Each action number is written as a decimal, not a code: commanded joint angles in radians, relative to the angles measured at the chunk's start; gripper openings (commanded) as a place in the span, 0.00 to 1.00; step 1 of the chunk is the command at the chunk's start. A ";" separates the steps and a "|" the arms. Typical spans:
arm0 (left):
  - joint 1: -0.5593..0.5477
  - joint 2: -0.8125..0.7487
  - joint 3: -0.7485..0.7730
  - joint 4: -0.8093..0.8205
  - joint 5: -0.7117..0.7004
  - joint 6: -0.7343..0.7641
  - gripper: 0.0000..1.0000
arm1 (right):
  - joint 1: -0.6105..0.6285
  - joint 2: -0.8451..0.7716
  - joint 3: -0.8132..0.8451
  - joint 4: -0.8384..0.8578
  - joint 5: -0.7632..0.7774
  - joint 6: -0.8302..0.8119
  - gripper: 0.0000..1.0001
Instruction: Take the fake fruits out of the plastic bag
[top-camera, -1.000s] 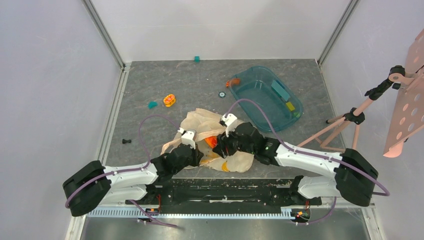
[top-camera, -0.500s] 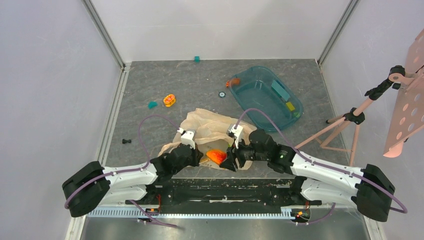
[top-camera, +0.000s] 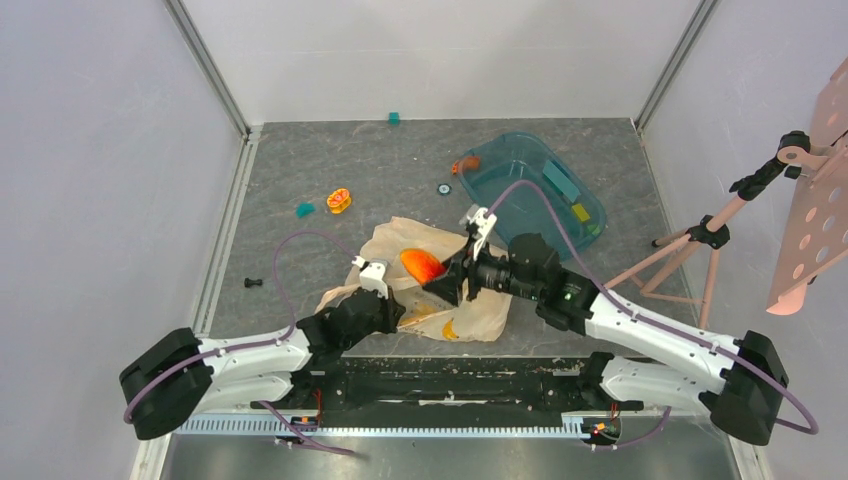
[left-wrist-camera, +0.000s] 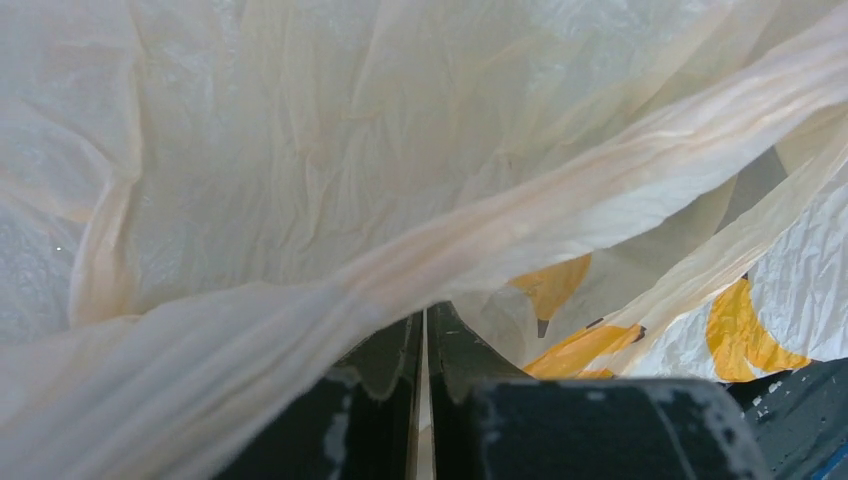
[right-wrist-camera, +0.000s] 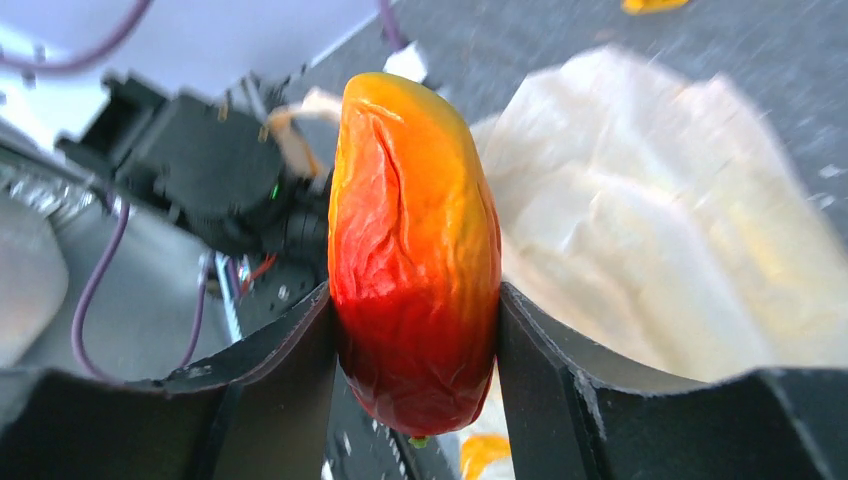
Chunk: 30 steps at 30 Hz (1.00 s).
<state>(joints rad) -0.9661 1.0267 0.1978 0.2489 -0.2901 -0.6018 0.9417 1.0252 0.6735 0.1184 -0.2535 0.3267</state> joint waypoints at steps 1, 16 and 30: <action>-0.002 -0.036 -0.023 0.028 -0.023 0.000 0.09 | -0.069 0.032 0.121 -0.015 0.067 0.001 0.44; -0.001 0.047 0.012 0.029 0.013 0.034 0.02 | -0.497 0.299 0.329 -0.293 0.466 -0.149 0.44; 0.001 0.011 -0.002 0.016 -0.015 0.019 0.02 | -0.627 0.619 0.363 -0.344 0.562 -0.210 0.45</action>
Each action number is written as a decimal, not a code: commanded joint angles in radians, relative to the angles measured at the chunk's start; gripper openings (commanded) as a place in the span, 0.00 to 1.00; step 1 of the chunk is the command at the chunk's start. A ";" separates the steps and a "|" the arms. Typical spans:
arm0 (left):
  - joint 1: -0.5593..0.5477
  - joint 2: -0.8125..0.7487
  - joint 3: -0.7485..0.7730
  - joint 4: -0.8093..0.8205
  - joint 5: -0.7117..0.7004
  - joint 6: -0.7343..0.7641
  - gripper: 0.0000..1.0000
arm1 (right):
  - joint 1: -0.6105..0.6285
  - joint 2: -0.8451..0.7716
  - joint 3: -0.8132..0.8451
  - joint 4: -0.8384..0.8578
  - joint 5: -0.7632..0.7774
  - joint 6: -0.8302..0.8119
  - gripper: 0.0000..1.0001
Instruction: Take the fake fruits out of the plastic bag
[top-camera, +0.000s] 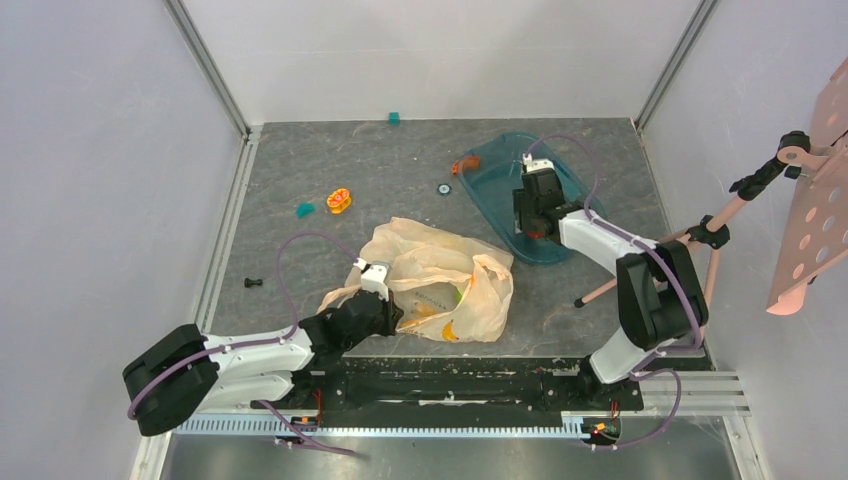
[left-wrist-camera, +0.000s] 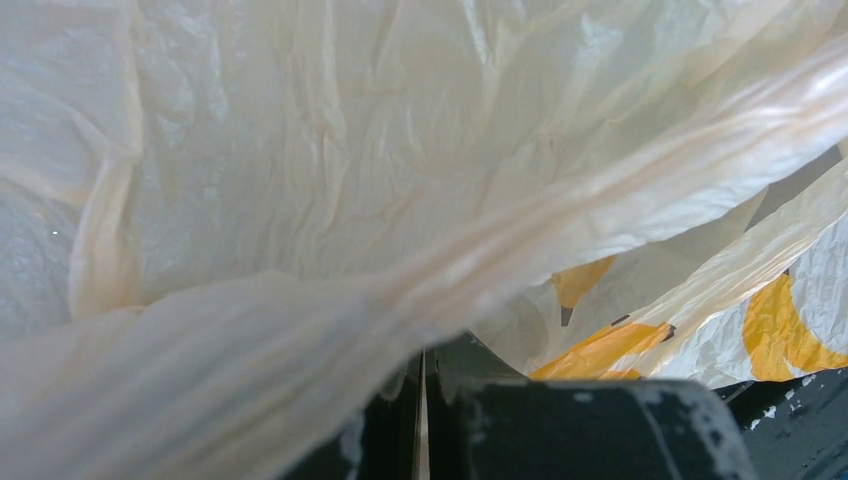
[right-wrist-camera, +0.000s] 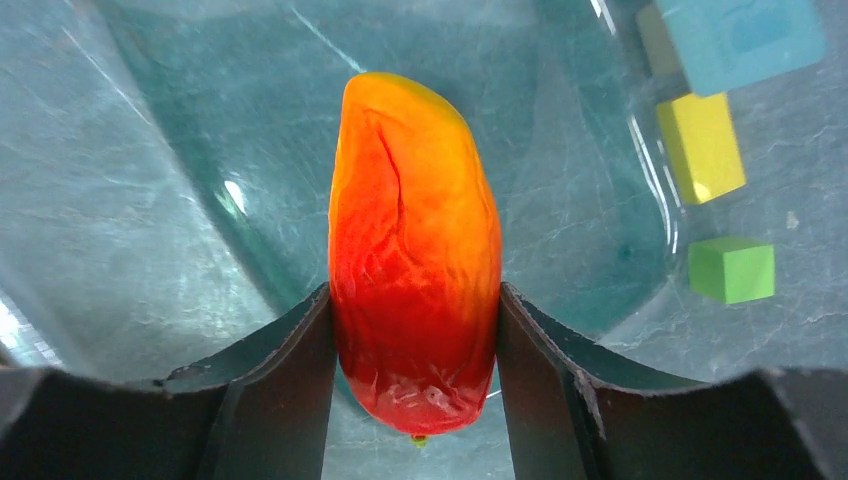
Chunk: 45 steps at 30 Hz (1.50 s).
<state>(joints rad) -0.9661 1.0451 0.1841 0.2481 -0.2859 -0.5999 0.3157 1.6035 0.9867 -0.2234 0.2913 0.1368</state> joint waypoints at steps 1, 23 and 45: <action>0.001 -0.004 0.013 0.016 -0.017 0.016 0.02 | -0.001 0.052 0.047 -0.003 0.014 -0.016 0.45; 0.005 0.005 0.021 0.005 -0.011 0.020 0.02 | -0.001 0.048 0.035 -0.011 0.001 -0.058 0.80; 0.005 0.010 0.028 -0.009 -0.012 0.010 0.02 | 0.019 -0.366 0.041 0.045 -0.309 -0.105 0.98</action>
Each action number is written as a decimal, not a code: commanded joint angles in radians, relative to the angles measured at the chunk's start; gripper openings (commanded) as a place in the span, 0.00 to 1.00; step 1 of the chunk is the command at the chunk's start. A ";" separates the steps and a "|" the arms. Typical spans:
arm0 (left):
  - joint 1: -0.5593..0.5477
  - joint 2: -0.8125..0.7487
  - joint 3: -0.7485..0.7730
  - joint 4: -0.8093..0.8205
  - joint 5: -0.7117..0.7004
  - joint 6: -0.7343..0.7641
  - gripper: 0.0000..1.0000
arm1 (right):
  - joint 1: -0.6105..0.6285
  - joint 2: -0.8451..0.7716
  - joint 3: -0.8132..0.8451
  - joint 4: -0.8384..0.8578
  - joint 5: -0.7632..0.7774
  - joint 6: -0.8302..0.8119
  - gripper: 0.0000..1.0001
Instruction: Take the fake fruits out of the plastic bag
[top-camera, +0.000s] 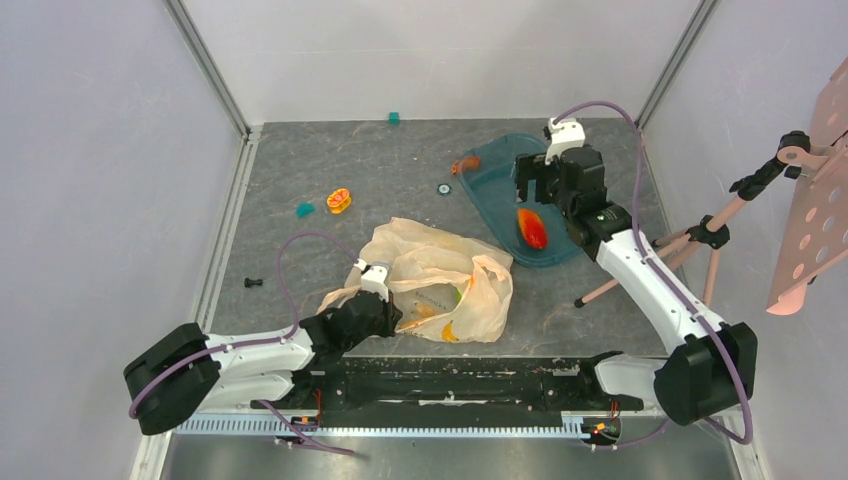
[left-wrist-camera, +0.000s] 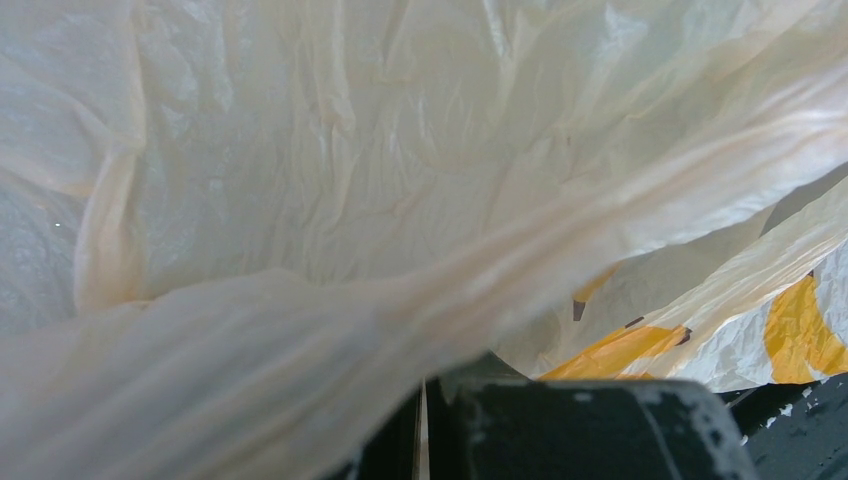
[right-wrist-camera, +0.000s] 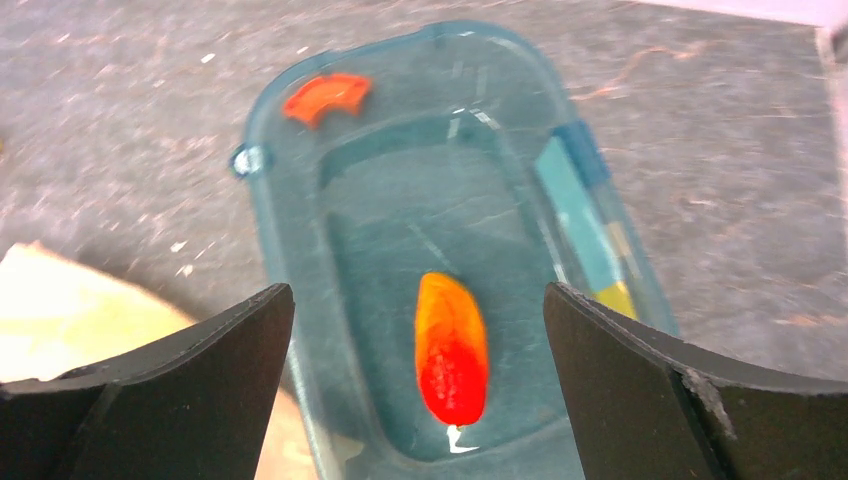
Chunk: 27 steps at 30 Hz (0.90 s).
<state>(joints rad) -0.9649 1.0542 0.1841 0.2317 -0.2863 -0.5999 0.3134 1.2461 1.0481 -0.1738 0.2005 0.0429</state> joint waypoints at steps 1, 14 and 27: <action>0.004 0.001 0.028 0.008 -0.013 0.009 0.02 | 0.050 -0.035 -0.047 0.022 -0.227 -0.008 0.98; 0.006 -0.008 0.031 -0.010 -0.030 0.003 0.02 | 0.457 -0.217 -0.146 -0.079 -0.321 -0.030 0.72; 0.005 0.057 0.055 0.016 -0.012 0.000 0.02 | 0.848 -0.017 -0.259 0.027 -0.062 0.030 0.36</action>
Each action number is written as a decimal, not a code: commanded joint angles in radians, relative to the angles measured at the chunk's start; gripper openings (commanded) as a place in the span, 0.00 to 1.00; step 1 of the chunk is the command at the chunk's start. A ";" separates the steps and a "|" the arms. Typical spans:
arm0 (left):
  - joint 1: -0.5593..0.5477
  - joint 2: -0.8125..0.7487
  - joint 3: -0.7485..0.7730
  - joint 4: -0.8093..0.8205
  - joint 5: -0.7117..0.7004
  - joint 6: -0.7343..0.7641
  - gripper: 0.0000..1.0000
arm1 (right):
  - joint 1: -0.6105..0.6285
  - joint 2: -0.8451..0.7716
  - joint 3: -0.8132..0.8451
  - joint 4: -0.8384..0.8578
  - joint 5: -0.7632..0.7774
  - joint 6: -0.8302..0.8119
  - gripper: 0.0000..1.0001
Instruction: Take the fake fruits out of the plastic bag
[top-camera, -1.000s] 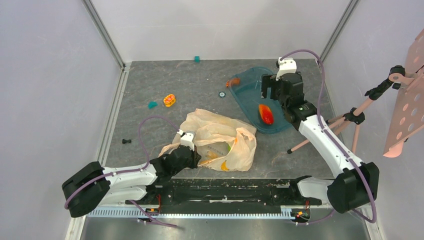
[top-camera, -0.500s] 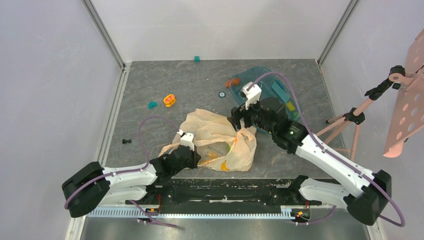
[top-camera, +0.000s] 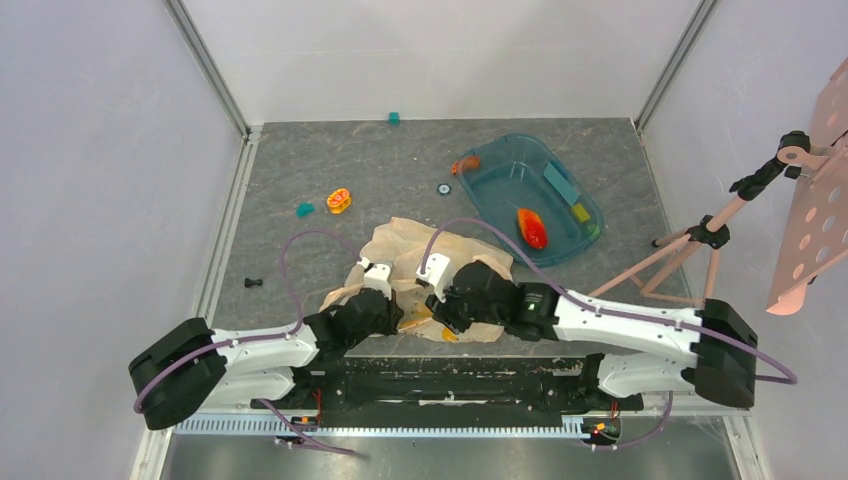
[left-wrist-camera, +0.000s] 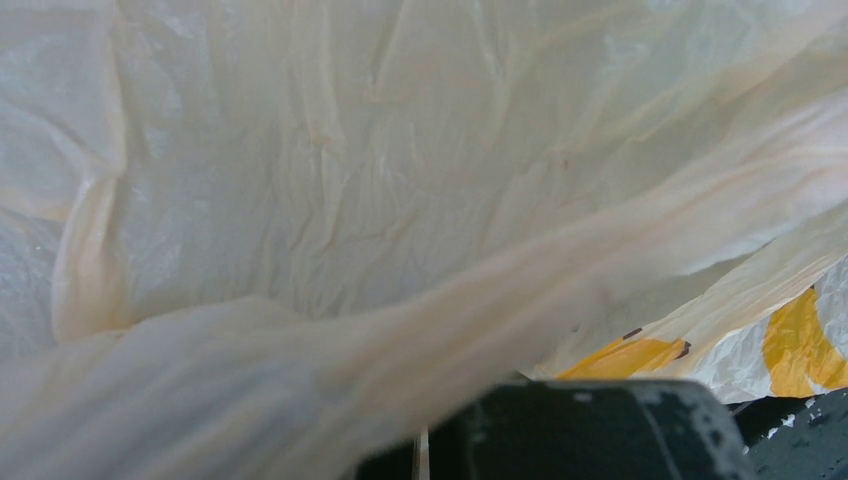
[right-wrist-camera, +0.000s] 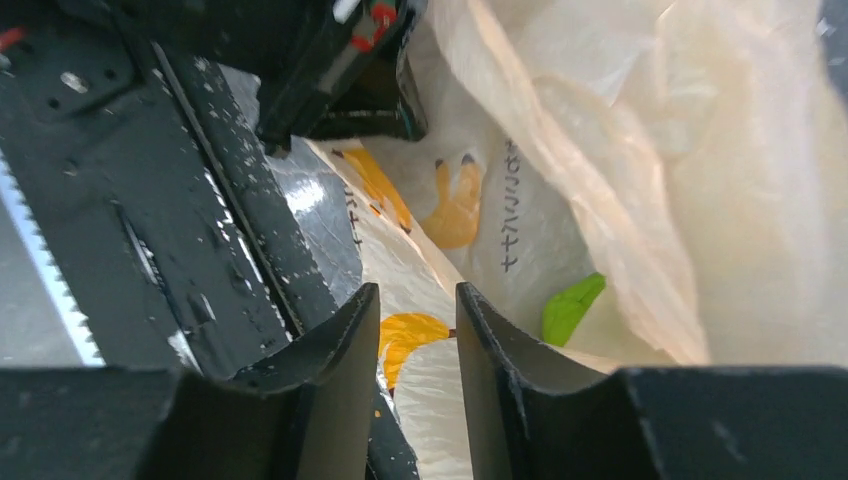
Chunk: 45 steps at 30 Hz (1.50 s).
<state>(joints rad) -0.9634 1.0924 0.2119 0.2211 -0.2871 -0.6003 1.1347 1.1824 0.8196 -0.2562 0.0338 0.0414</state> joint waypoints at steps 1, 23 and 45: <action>0.003 0.019 0.026 0.029 -0.009 -0.002 0.02 | 0.027 0.065 -0.040 0.144 0.115 0.035 0.35; 0.007 -0.010 0.010 0.017 -0.020 -0.014 0.02 | -0.033 0.429 0.061 0.403 0.485 -0.243 0.39; 0.008 0.003 0.033 -0.016 -0.020 0.014 0.02 | -0.131 0.320 -0.016 0.079 0.580 0.183 0.92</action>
<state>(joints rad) -0.9596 1.0874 0.2153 0.2096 -0.2874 -0.6006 1.0096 1.5475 0.8227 -0.1555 0.6075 0.1104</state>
